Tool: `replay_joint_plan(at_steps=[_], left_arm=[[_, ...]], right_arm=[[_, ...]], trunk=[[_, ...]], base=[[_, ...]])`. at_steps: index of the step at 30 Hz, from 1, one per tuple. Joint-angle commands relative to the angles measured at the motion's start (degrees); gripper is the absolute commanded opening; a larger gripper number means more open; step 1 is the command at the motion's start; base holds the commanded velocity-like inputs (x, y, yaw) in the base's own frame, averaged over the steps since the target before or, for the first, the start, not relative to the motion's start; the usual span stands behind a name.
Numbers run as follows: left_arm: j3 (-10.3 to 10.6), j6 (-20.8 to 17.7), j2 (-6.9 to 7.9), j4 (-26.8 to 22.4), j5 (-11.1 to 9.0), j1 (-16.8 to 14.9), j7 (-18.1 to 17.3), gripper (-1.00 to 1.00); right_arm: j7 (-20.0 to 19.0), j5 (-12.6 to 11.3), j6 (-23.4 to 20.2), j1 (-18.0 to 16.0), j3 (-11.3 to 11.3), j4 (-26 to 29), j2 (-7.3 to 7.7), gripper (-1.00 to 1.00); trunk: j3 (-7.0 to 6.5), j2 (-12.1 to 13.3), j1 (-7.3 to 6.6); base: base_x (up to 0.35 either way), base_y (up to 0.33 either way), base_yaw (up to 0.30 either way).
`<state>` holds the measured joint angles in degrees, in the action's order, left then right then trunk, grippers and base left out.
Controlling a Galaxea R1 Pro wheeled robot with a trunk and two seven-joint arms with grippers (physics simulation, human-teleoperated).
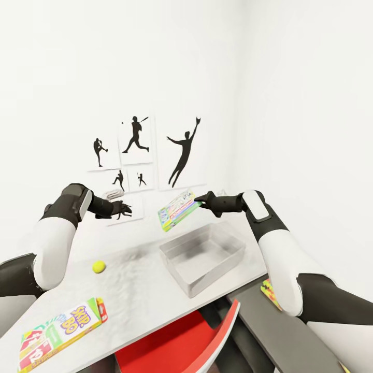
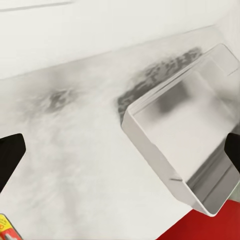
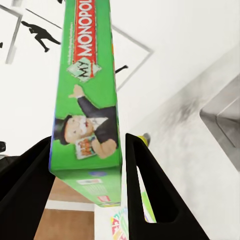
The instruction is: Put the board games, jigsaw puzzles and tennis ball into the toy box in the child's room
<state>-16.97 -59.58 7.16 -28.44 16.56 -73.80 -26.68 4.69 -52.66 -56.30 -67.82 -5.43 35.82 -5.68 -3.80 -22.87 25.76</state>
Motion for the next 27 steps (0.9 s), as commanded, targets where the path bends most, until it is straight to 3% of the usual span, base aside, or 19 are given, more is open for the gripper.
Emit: replay_joint_plan(at_steps=[1,27], left_arm=[[-0.3,-0.2,-0.04,0.0,0.6,0.0,-0.5,1.0],[-0.3,-0.1,0.04,0.0,0.7,0.0,-0.4,1.0]], right_arm=[[0.5,-0.5,-0.2,0.0,-0.3,0.0,-0.06,-1.0],[0.5,-0.4,-0.2,0.1,-0.2,0.1,0.09,-1.0]], trunk=[[0.03,0.0,0.02],[0.03,0.0,0.02]], base=[[0.016,-0.023,0.0],[0.025,-0.033,0.0]])
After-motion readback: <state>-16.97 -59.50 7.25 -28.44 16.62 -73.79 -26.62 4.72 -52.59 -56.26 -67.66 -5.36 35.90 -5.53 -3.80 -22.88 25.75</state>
